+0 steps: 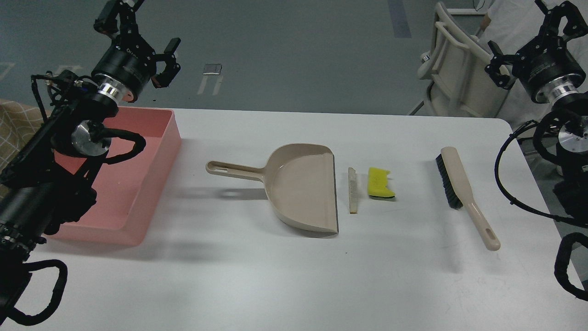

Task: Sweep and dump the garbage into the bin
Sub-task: 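Move the left gripper from the bin toward the dustpan handle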

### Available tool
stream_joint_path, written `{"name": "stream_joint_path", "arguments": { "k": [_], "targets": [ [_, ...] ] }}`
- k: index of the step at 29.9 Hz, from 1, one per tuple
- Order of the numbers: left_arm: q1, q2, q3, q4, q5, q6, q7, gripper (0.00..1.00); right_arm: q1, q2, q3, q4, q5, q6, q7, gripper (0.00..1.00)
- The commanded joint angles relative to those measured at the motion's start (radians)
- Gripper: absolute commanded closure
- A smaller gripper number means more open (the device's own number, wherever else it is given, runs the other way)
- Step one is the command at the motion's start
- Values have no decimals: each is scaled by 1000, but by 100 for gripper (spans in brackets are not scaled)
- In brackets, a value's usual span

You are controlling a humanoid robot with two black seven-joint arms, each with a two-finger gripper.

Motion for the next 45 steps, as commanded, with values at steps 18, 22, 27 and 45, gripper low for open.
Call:
{"name": "stream_joint_path", "arguments": {
  "k": [18,22,27,45],
  "targets": [
    [0,-5,10,0,-12,26,-11,2,-25,-22,1,24,0,-3,0,0],
    [0,2,8,0,-14,15,-8,2,-19,-37,7,30,1,-3,0,0],
    [6,0,-8,6,-14,0,-14,2,-8,-63,22,34,3,2,-2,0],
    [302,98,-13,-435,-12,10,-33,2,-134,-104,30,205,1,2,38,0]
  ]
}}
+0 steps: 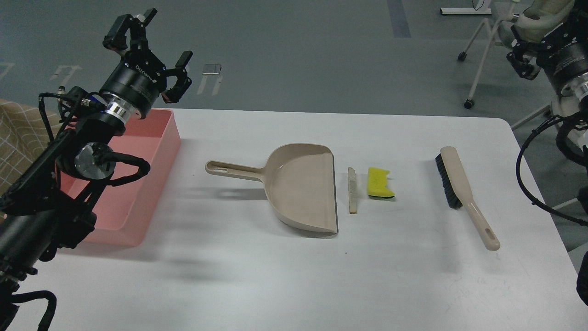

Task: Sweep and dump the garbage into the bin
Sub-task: 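Move the left gripper from the bin toward the dustpan handle, then grasp the beige dustpan handle with the left gripper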

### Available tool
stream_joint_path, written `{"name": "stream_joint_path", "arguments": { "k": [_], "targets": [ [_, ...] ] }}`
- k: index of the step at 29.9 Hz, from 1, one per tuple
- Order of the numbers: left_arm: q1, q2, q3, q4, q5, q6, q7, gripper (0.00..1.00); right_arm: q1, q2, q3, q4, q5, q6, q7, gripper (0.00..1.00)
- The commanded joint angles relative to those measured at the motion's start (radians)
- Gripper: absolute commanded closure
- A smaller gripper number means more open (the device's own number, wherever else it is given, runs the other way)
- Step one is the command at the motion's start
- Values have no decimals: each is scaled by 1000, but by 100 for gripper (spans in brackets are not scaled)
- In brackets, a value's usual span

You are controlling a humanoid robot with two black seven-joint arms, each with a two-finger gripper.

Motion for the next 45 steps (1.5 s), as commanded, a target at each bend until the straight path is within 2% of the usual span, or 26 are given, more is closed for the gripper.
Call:
{"name": "stream_joint_path", "arguments": {
  "k": [1,5,8,10,14,16,18,21,23,25,26,34,36,45],
  "targets": [
    [95,36,-11,-140,2,-2,-5,2,-30,-9,16,13,1,-3,16,0],
    [292,82,-23,-358,13,-5,2,2,-55,-10,70,21,1,-3,28,0],
    [395,80,-3,-430,19,-12,10,2,-82,-10,76,50,1,-6,28,0],
    [440,70,24,-459,51,-22,13,2,-111,-10,78,80,1,-9,31,0],
    [460,39,86,-464,199,-21,-10,2,-165,0,101,145,1,-15,34,0],
    [483,7,104,-456,339,-4,-53,4,-191,5,111,180,1,-17,34,0],
    [494,-10,115,-453,416,19,-77,5,-194,3,113,183,1,-17,33,0],
    [485,-35,135,-388,470,45,-77,8,-196,-1,113,183,1,-17,34,0],
    [465,-56,144,-314,478,48,-77,14,-203,-3,114,190,1,-15,33,0],
    [436,-58,150,-243,480,50,-82,28,-223,-4,116,191,0,-20,32,0],
    [430,-58,152,-226,480,50,-84,29,-226,-4,116,193,0,-22,34,0],
    [358,-67,178,-13,486,63,-82,24,-251,0,134,191,0,-35,34,0],
    [307,-91,187,60,486,79,-87,22,-260,0,134,191,0,-35,34,0],
    [259,-134,190,93,486,83,-85,22,-282,-1,134,193,0,-35,34,0]
  ]
}}
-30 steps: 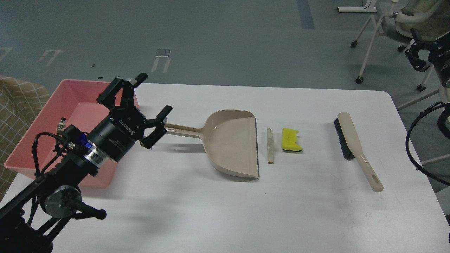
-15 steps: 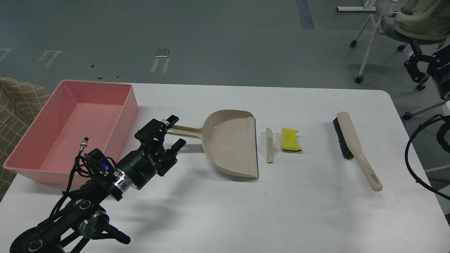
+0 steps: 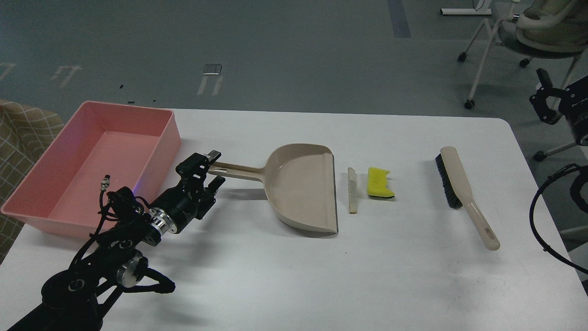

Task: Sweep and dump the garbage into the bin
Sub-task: 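Grasp the beige dustpan handle with the left gripper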

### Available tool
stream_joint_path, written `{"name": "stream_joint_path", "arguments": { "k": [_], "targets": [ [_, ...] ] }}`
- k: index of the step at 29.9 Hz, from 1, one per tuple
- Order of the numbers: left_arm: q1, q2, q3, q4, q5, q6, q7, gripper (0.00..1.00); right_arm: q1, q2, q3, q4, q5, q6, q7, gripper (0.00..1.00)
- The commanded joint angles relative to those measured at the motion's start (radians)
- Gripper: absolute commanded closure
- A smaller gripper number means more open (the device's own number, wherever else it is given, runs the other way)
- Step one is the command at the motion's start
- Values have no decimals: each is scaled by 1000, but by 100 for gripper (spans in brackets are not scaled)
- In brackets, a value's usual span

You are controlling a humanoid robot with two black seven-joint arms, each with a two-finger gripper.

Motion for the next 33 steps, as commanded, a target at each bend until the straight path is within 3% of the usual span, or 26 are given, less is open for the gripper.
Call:
{"name": "stream_joint_path", "arguments": {
  "k": [1,9,14,19,33],
  "targets": [
    [-4,-16,2,4,1,2,1,22,-9,-3,1,1,0,0,0,0],
    [-6,-17,8,-1,1,31,3,22,-18,-4,1,1,0,0,0,0],
    [-40,-17,100,2,0,118,6,24,-26,-4,1,2,0,0,0,0],
    [-54,-34,111,2,0,137,8,25,-26,-6,1,2,0,0,0,0],
    [-60,-34,112,12,0,140,3,59,-28,-6,3,1,0,2,-1,0]
  ]
}}
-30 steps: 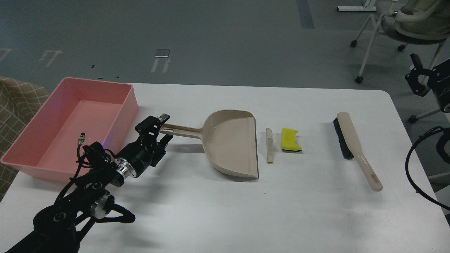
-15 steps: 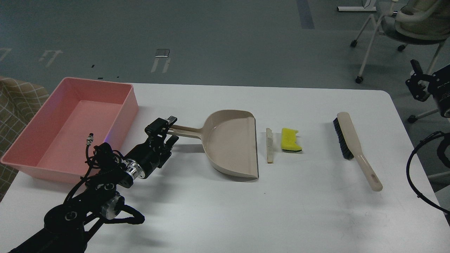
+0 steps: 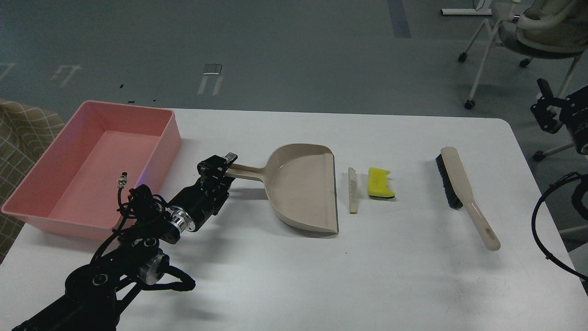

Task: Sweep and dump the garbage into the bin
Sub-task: 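Grasp the beige dustpan handle with the left gripper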

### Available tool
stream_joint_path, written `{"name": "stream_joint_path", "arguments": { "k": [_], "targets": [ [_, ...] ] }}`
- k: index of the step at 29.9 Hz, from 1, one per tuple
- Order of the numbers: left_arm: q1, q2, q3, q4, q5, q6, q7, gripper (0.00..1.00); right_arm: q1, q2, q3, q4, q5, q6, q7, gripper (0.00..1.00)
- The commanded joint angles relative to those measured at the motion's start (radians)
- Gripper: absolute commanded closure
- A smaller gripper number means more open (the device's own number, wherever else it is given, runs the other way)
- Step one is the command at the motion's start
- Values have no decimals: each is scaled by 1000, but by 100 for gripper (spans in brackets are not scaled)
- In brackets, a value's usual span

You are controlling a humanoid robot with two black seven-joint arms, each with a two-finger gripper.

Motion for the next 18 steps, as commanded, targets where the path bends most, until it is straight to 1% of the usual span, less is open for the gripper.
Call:
{"name": "stream_joint_path", "arguments": {
  "k": [1,6,11,18],
  "targets": [
    [-1,0,0,3,0,1,-1,60,0,0,0,2,0,0,0,0],
    [2,-1,0,5,2,14,-2,71,-8,-3,0,7,0,0,-2,0],
    [-1,-1,0,5,3,24,-4,74,-8,-12,0,4,0,0,0,0],
    [-1,-1,0,1,3,29,-5,75,-15,-14,0,5,0,0,0,0]
  ]
}}
